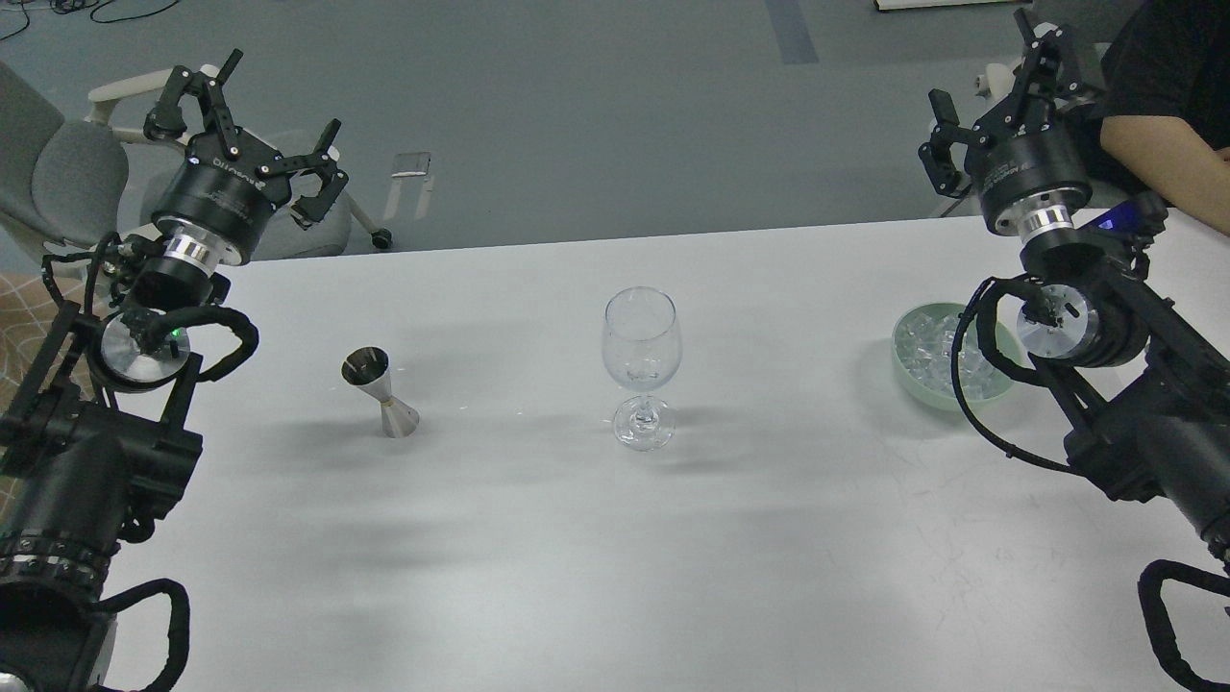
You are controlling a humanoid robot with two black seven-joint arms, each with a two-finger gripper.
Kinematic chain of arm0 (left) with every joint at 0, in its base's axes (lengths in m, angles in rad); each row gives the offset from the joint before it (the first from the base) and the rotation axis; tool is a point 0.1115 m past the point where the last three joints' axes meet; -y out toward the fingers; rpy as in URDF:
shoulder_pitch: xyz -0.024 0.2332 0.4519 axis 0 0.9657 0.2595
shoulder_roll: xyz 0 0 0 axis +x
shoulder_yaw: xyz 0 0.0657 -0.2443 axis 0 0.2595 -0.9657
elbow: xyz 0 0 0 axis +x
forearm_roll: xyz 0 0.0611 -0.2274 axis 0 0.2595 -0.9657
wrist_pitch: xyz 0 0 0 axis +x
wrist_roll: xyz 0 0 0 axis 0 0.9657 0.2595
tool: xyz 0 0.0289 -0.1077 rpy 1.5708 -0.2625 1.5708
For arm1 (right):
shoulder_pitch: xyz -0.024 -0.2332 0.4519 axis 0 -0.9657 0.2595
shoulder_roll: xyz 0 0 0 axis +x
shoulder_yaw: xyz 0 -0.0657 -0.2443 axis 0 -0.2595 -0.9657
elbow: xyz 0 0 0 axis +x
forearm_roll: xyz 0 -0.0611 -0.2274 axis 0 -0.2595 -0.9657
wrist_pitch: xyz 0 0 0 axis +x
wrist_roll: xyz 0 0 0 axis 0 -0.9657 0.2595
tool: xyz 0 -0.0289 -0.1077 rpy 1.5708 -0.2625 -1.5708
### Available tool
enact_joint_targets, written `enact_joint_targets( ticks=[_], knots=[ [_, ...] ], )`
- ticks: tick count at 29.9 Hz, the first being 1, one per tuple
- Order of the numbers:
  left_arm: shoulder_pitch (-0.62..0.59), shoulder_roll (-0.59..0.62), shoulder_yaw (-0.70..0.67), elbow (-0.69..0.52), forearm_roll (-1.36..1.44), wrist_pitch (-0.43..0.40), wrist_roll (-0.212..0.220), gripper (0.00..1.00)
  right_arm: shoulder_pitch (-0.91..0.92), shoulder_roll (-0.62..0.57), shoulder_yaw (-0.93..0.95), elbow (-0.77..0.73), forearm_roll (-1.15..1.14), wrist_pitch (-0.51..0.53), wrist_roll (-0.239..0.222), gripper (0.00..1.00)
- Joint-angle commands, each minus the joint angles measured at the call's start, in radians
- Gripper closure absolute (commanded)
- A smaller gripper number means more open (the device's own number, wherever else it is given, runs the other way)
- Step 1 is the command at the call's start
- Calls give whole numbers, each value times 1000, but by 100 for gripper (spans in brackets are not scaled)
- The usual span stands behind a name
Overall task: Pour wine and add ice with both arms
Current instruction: 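Raise the left gripper and open it above the metal jigger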
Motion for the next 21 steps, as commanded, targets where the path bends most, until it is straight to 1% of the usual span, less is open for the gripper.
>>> enact_joint_targets(
  ticks=[1,5,14,16,18,19,21],
  knots=[
    [-9,-5,5,42,-5,0,-7,2,-10,0,0,-3,0,-2,0,0],
    [-21,-10,12,83,-2,0,-5,2,-18,-1,3,-23,1,13,0,0],
    [-21,-34,12,79,-4,0,-10,2,-13,8,3,-27,4,15,0,0],
    [-18,-50,12,68,-4,0,8,2,-13,20,3,-27,4,15,-2,0],
    [-20,-57,12,68,-5,0,16,2,-13,22,3,-24,4,15,-7,0],
    [-23,-62,12,68,-5,0,28,2,-14,22,3,-17,4,16,-8,0],
    [-23,-66,12,70,-5,0,33,2,-11,22,3,-17,6,19,-10,0]
  ],
)
